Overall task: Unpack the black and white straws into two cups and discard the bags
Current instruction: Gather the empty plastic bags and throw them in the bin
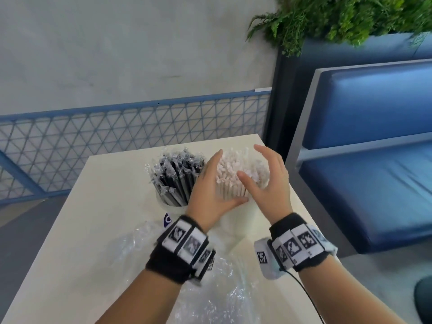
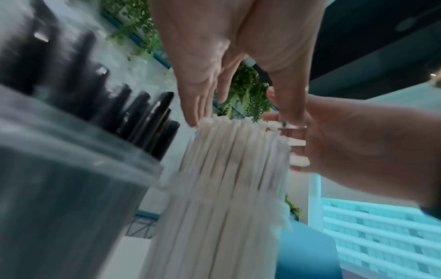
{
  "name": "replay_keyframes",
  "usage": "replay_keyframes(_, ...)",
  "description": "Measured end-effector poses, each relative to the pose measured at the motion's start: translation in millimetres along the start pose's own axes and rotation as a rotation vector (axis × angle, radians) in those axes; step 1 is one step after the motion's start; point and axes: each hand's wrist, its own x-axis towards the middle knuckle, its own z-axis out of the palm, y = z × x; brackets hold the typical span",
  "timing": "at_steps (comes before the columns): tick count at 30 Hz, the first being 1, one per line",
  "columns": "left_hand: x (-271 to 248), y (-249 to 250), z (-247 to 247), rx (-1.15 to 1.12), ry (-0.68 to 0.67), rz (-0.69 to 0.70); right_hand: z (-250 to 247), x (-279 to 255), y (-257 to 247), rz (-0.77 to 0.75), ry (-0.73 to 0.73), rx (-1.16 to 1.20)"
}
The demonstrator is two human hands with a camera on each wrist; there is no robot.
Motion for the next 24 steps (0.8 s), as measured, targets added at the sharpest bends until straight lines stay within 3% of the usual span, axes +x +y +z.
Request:
replay_keyframes(3,-47,-21,-4,0.084,0.124,0.167,8,-31,-5,-0.177,0.179,-0.051)
replay_keyframes(4,-59,-32,-7,0.156,0.107,0.164,13,-41,-6,-0.221,0.19,-0.045)
replay_keyframes(6,-75,-55,-12,0.34,-0.055,0.045,27,-61,-4,-0.261,0.134,-0.019)
replay_keyframes(8,-85,-85,-13,0.569,-0.328,-0.122,44,-81,3,-0.234,-0.023,-0.002)
replay_keyframes(10,-92,-112,-14,0.787,-0.553,-0.249,62,-100,13,-0.135,-0.282,-0.036)
replay_keyframes(12,-98,-128,-14,0.927,-0.696,-0.36,80,-114,25,-0.004,-0.618,-0.184)
replay_keyframes(14,-101,-136,-14,0.972,-0.756,-0.374,92,-125,31,0.133,-0.905,-0.356)
replay_keyframes(17,-107,-141,-13,0.951,-0.78,-0.374,103,-137,32,0.2,-1.076,-0.506)
replay_keyframes(21,-124,-144,-14,0.914,-0.764,-0.378,116,-149,29,0.248,-1.124,-0.566)
replay_keyframes(24,-134,-141,-31,0.901,-0.567,-0.363,124,-147,23,0.251,-1.085,-0.528)
